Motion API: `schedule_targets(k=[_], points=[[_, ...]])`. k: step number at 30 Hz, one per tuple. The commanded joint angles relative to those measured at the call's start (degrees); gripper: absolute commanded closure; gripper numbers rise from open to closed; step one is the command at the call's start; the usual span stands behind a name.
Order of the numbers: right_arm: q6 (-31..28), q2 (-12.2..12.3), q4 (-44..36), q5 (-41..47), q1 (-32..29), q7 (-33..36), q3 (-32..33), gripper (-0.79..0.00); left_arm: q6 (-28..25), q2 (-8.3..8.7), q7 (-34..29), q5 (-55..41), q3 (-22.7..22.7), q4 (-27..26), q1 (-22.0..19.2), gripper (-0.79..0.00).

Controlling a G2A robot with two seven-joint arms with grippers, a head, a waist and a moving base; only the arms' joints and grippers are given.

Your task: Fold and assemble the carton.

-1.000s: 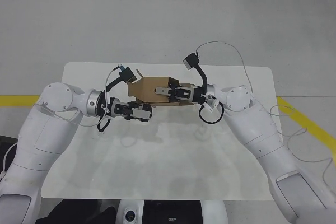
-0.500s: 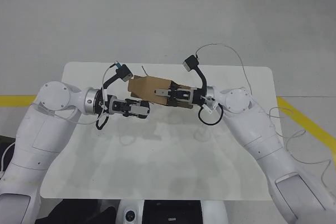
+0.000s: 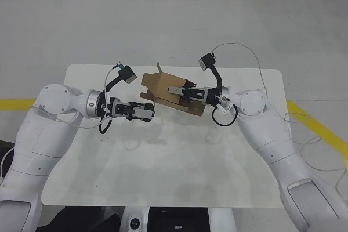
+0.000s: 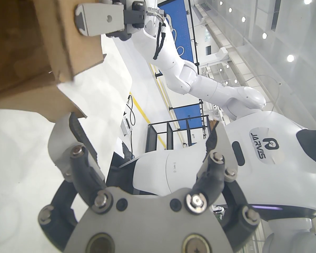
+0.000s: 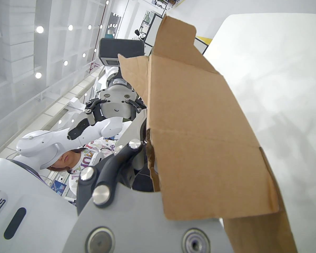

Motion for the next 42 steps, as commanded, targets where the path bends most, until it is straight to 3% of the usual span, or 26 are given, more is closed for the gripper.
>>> schedule_targets(k=[1, 13, 25, 42], points=[[0.47, 0.36, 0.19, 1.05, -0.10, 1.85, 1.10, 0.000, -0.42, 0.17, 0.57, 0.59, -0.87, 0.61, -0.06, -0.785], [3.63, 3.92, -2.53, 1.40, -2.66, 17.01, 8.22, 0.000, -1.93, 0.99, 4.51, 6.11, -4.31, 5.93, -0.94, -0.785], [5.80, 5.31, -7.31, 6.25, -6.66, 21.70, 10.72, 0.000, -3.66, 0.09, 10.38, 16.57, 1.52, 7.18, -0.95, -0.785], [6.92, 6.35, -12.76, 9.57, -8.14, 23.22, 11.52, 0.000, -2.79, -1.53, 9.35, 22.28, 8.76, 6.33, -4.14, -0.785]])
